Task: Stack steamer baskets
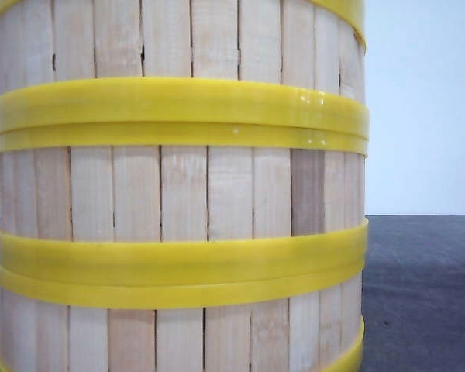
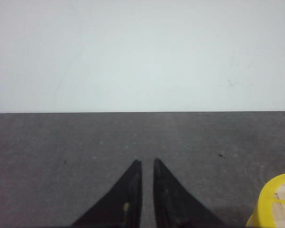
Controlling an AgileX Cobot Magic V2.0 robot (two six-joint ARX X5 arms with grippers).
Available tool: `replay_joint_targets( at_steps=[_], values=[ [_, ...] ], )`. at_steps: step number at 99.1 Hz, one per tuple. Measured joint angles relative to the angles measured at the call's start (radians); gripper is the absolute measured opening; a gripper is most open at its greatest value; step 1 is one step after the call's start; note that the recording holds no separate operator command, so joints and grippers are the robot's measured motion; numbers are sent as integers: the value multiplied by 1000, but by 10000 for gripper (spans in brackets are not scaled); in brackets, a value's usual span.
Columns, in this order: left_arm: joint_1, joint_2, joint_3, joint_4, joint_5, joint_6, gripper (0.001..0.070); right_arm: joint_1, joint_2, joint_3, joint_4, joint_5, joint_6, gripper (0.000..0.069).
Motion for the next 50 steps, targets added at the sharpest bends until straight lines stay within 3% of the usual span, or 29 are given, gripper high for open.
replay_joint_targets(
  at_steps=[27, 50],
  values=[
    [0, 0, 0, 0, 0, 0, 17, -14, -8, 0, -8, -13, 0, 4],
    [0, 0, 0, -1, -2, 0, 17, -265, -189, -28, -259, -130, 0, 4]
  ],
)
